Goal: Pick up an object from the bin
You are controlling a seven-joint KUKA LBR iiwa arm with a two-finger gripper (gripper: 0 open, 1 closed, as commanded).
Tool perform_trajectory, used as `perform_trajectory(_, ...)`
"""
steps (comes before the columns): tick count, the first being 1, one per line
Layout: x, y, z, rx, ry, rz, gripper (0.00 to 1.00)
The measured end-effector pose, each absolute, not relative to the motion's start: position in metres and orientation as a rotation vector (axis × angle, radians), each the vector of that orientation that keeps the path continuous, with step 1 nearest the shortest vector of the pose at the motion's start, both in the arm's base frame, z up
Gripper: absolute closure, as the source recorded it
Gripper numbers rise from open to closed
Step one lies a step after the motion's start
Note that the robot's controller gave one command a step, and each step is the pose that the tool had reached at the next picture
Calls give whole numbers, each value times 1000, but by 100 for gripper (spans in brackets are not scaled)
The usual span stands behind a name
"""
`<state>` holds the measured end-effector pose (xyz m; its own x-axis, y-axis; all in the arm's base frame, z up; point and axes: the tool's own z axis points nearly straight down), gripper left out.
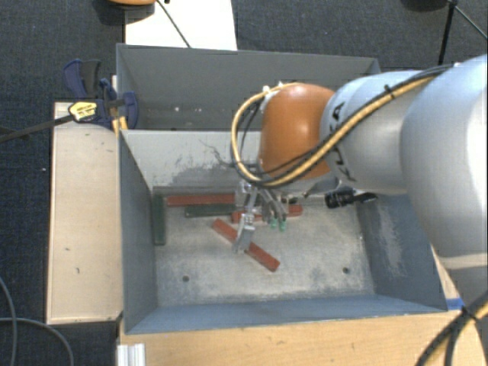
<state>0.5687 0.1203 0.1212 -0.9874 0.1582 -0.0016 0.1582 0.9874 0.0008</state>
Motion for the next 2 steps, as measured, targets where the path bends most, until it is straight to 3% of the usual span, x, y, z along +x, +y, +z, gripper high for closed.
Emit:
perform_trajectory(1, 576, 92, 100, 189, 3136, 2, 0)
perform_trajectory(2, 583, 117, 85, 352, 3118, -2, 0)
